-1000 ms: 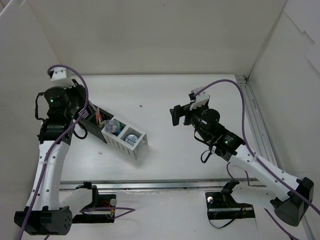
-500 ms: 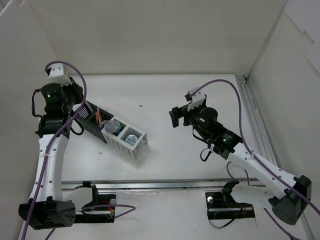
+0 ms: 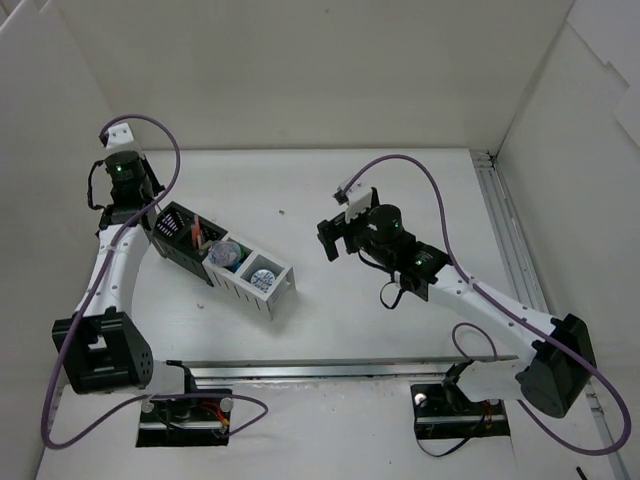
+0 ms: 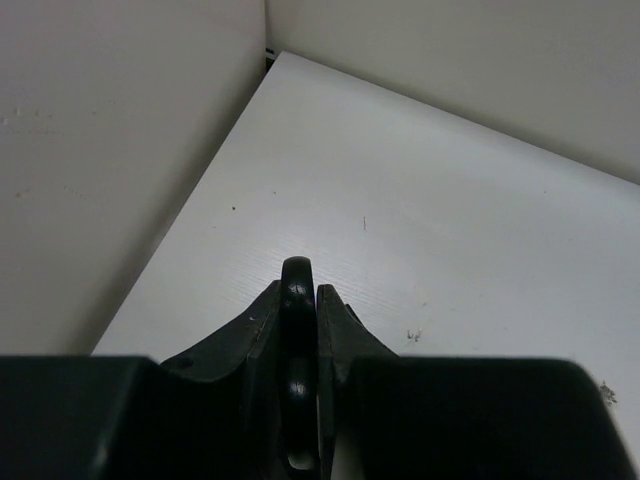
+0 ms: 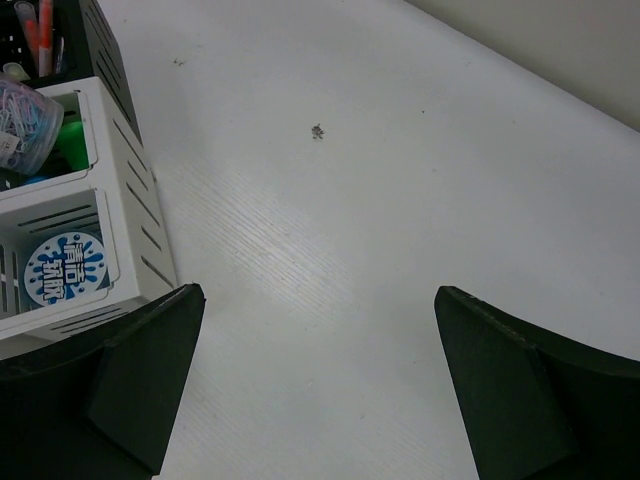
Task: Sort the stationery into containers
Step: Place the scissors in the storage box, then pick up the stationery from the storage box.
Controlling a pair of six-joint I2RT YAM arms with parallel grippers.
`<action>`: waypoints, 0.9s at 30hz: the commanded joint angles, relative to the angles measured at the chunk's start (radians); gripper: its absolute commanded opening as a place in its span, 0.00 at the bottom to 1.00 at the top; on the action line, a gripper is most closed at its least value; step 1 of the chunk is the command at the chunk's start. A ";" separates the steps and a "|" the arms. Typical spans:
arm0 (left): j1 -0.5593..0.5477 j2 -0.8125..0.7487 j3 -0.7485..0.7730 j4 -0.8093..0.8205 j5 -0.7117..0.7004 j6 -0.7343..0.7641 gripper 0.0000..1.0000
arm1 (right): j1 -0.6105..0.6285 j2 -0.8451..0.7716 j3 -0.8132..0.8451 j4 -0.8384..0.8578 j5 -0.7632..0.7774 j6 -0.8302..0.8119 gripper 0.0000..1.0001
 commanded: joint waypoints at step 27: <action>-0.069 -0.209 -0.209 -0.162 0.752 0.063 0.99 | 0.086 0.113 0.087 0.030 -0.021 -0.073 0.98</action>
